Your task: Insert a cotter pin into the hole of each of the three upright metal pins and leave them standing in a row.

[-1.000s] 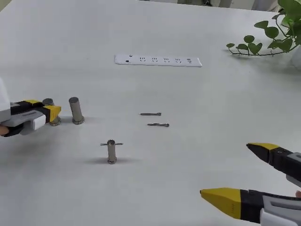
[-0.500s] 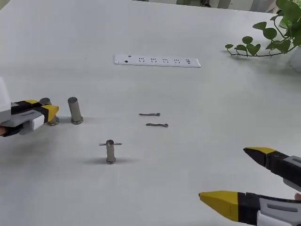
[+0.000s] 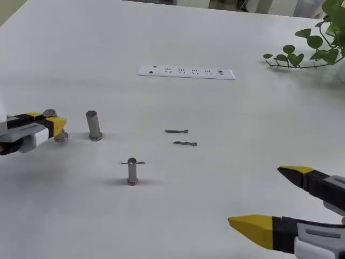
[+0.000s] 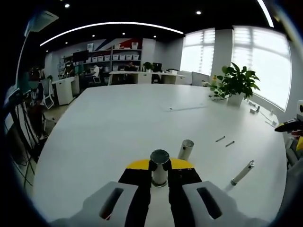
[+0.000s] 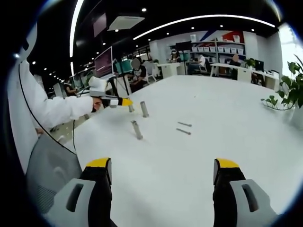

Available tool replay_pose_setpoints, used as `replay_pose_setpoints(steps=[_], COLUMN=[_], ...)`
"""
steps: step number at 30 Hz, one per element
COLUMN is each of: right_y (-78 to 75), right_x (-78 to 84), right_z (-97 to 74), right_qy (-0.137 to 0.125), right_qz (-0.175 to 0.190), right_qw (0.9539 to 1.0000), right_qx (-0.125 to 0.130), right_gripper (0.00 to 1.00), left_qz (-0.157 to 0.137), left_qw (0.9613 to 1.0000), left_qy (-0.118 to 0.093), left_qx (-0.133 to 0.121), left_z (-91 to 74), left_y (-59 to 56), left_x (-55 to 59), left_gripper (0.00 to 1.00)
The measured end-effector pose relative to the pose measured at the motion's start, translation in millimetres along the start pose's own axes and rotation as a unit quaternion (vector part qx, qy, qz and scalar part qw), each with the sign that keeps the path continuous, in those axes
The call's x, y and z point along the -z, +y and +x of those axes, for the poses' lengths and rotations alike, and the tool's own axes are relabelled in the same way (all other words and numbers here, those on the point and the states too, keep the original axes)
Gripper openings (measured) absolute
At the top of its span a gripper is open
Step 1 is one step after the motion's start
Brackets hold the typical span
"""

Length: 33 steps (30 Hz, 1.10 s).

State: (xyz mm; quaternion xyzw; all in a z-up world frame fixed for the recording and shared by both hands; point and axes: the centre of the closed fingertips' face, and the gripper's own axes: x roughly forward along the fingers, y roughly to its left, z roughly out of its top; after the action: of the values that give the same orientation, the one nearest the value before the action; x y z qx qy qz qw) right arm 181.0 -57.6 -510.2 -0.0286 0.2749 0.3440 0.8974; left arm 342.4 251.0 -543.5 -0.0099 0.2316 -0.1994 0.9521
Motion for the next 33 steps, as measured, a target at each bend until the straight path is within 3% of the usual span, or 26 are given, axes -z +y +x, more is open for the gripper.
replay_pose_setpoints(steps=[5, 10, 17, 20, 23, 24, 33], right_y=[3.8, 9.8, 14.7, 19.3, 22.0, 22.7, 24.0], right_x=[-4.8, -5.8, -7.4, -7.4, -7.9, -7.9, -7.0], right_z=[-0.3, -0.5, -2.0, -2.0, -1.9, -1.9, -4.3], right_qy=[-0.005, -0.008, -0.016, -0.019, -0.022, -0.023, -0.029], right_qz=[-0.006, -0.012, -0.016, -0.018, -0.02, -0.02, -0.022], right_qw=[1.0, 0.9998, 0.9995, 0.9992, 0.999, 0.999, 0.9986], right_qx=[-0.005, -0.015, -0.022, -0.029, -0.033, -0.034, -0.04], right_gripper=[0.87, 0.87, 0.86, 0.86, 0.86, 0.86, 0.86], left_qz=[0.008, 0.031, 0.026, 0.044, 0.024, 0.03, 0.043], left_qw=[0.9998, 0.9985, 0.9967, 0.9952, 0.9944, 0.9937, 0.9909], left_qy=[-0.003, 0.009, 0.01, 0.021, 0.024, 0.022, 0.031], left_qx=[0.017, 0.043, 0.076, 0.085, 0.1, 0.105, 0.123], left_z=[-15.0, -27.9, -45.0, -53.3, -61.4, -64.6, -76.4], left_y=[-11.6, -34.9, -69.4, -85.0, -99.5, -104.7, -134.5], left_x=[-3.7, 4.5, 13.0, 20.3, 25.0, 26.4, 36.3], left_gripper=[0.09, 0.09, 0.09, 0.09, 0.09, 0.09, 0.09])
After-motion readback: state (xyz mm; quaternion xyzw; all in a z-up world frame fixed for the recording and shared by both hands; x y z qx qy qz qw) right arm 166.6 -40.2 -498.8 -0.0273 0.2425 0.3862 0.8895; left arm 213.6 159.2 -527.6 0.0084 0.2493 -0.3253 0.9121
